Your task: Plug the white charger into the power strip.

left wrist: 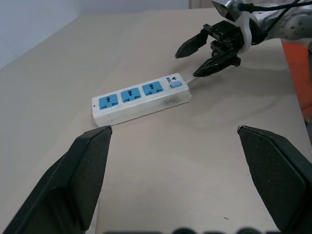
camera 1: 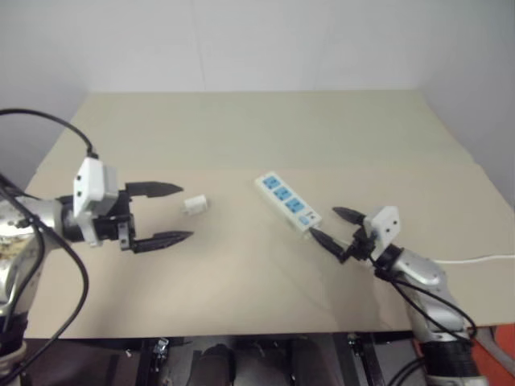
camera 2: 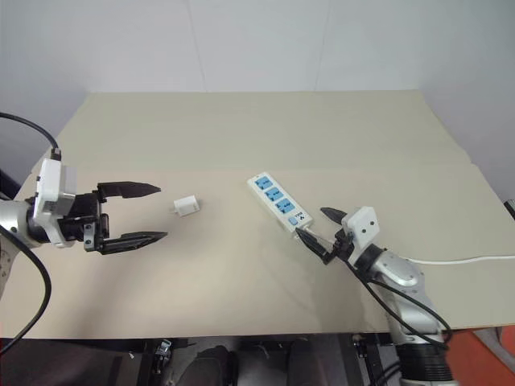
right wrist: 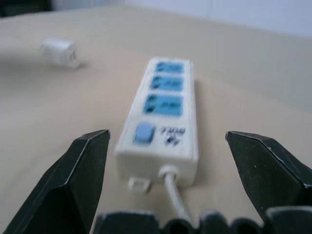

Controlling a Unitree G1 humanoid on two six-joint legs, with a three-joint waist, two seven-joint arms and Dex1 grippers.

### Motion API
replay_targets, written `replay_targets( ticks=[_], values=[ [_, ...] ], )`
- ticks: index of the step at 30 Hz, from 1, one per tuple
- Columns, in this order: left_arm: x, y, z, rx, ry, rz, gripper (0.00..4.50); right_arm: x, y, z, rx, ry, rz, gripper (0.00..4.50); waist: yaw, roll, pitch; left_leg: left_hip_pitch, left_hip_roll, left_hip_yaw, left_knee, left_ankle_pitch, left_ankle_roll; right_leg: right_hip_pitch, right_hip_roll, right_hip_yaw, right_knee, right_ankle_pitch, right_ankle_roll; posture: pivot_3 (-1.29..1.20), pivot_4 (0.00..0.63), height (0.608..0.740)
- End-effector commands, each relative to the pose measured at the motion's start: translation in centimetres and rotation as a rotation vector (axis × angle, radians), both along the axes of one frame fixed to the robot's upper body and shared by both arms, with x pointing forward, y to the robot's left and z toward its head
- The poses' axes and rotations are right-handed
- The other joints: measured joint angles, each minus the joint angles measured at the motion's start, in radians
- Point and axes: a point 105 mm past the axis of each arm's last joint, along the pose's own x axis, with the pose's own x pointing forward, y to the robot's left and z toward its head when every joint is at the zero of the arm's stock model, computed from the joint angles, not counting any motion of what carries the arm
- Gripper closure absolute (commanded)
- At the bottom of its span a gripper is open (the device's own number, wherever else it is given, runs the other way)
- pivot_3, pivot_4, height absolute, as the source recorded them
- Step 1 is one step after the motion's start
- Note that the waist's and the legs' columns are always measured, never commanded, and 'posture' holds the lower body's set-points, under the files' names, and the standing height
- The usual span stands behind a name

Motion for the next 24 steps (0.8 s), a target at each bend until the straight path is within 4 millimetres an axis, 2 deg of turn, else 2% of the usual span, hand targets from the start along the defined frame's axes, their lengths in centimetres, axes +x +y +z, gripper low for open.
replay_targets(
  ticks=[1, 5, 14, 24],
  values=[
    [0.0, -0.1, 0.8, 0.022, -0.042, -0.011, 0.0, 0.2, 0.8, 1.1, 0.024, -0.051, -0.024, 0.04, 0.0, 0.0, 0.0, 0.0, 0.0, 0.0, 0.0, 0.0, 0.0, 0.0, 0.0, 0.0, 0.0, 0.0, 0.0, 0.0, 0.15, 0.74],
    [0.2, -0.1, 0.8, 0.022, -0.045, -0.009, 0.0, 0.2, 1.8, 0.7, 0.027, -0.053, -0.014, 0.04, 0.0, 0.0, 0.0, 0.0, 0.0, 0.0, 0.0, 0.0, 0.0, 0.0, 0.0, 0.0, -0.001, 0.0, 0.0, 0.0, 0.15, 0.74],
    [0.2, 0.3, 0.5, 0.027, -0.049, 0.026, 0.0, 1.5, 2.2, -1.0, 0.011, -0.005, -0.048, 0.04, -0.005, 0.0, 0.0, 0.0, 0.0, 0.0, 0.0, 0.0, 0.0, 0.0, 0.0, 0.0, 0.0, 0.0, 0.0, 0.0, 0.15, 0.74],
    [0.1, 0.5, 0.1, 0.026, -0.06, 0.054, 0.0, 2.4, 3.0, -1.6, 0.05, 0.022, -0.038, 0.04, -0.012, 0.0, 0.0, 0.0, 0.0, 0.0, 0.0, 0.0, 0.0, 0.0, 0.0, 0.0, 0.0, 0.0, 0.0, 0.0, 0.15, 0.74]
  ],
)
